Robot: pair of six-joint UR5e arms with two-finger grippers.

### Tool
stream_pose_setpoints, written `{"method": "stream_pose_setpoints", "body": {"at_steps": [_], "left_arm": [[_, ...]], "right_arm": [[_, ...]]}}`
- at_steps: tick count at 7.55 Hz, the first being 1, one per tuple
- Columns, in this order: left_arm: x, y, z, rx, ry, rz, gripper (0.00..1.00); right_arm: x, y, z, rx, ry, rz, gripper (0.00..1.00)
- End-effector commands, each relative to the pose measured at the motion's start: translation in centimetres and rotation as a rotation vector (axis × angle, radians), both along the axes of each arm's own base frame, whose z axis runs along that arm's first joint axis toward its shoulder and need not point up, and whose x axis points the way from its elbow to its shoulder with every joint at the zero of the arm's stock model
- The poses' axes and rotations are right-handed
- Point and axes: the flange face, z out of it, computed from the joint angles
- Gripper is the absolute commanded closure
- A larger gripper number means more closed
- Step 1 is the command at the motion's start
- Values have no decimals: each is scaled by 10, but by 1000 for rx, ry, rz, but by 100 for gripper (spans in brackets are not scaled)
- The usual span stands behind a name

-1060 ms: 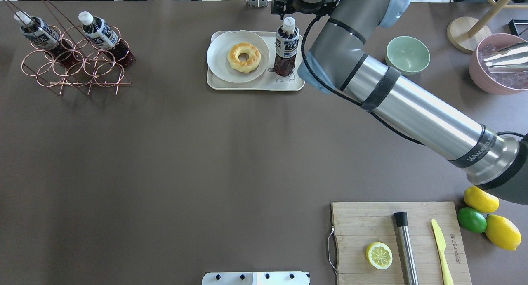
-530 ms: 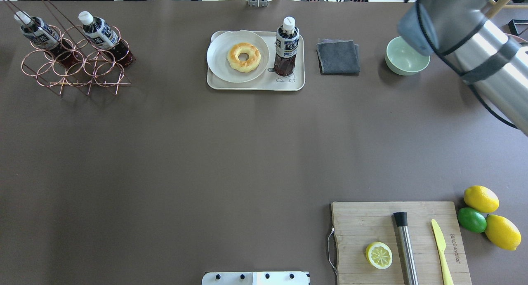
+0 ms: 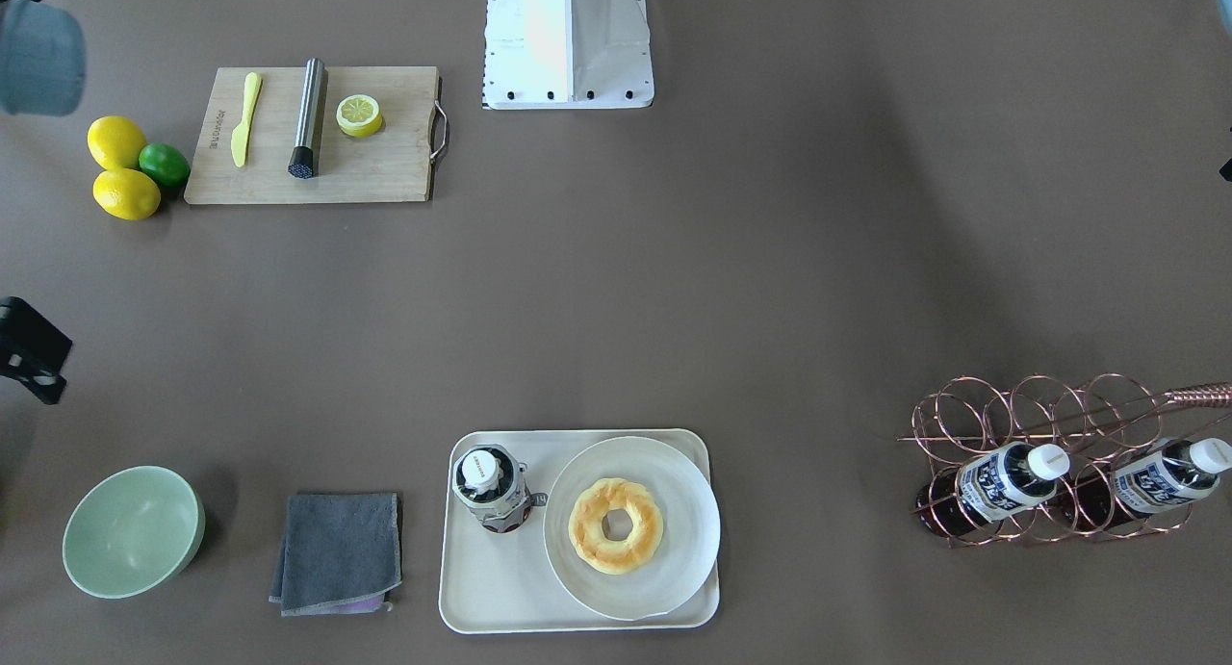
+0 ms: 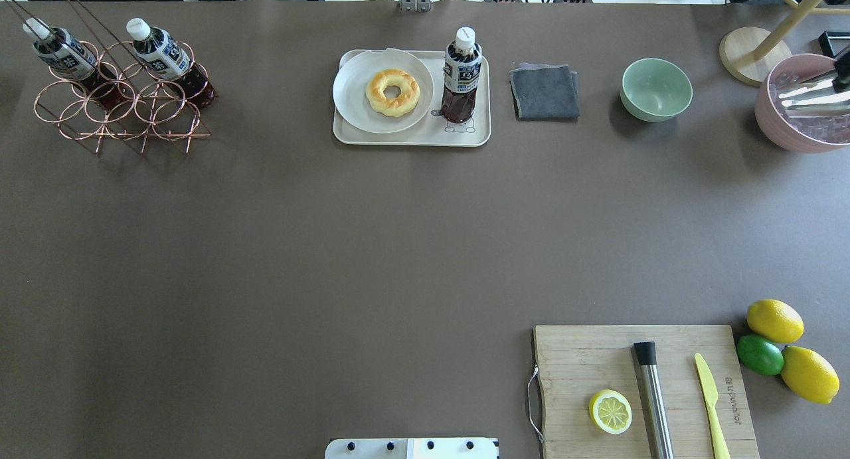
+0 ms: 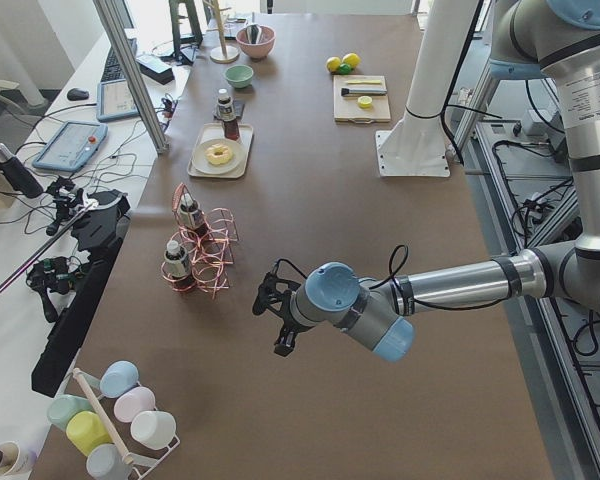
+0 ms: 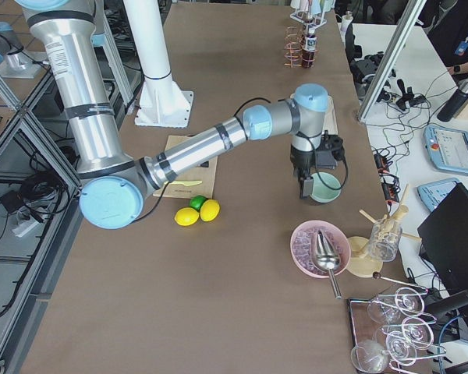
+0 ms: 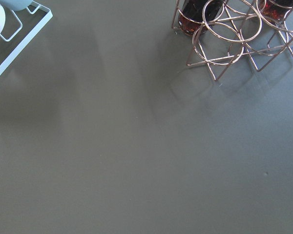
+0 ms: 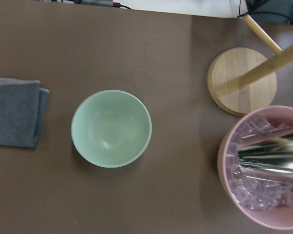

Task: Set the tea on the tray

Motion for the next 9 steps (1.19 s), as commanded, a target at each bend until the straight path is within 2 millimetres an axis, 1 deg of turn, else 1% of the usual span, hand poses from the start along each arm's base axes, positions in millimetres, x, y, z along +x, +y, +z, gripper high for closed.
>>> {"method": "stream_pose_setpoints", "body": {"at_steps": [1,2,3,4,5,6,7,8,9], "left_arm": [[-2,21,38,-83,-16,-7,1],[-2,28,70,-154,-22,-8,1],[-3,27,93,-192,-29,-12,1],[0,26,98,-208,-29,-3,1],[3,25,103,-261,-41,13,1],[-2,26,108,-238,-67,78,1],[-14,19,111,-241,-85,108,1],[-22,7,102,-271,-83,99,1],[-25,3,91,-296,-81,91,1]], "right_arm": [[87,72,146,-79,56,-157,0],[104,94,182,-149,43,-121,0],[111,101,195,-184,44,-108,0],[112,114,213,-218,24,-102,0],[110,114,212,-218,-2,-101,0],[108,113,213,-221,-11,-101,0],[107,114,222,-239,-23,-100,0],[107,113,224,-234,-27,-99,0],[107,112,230,-223,-28,-99,0]]}}
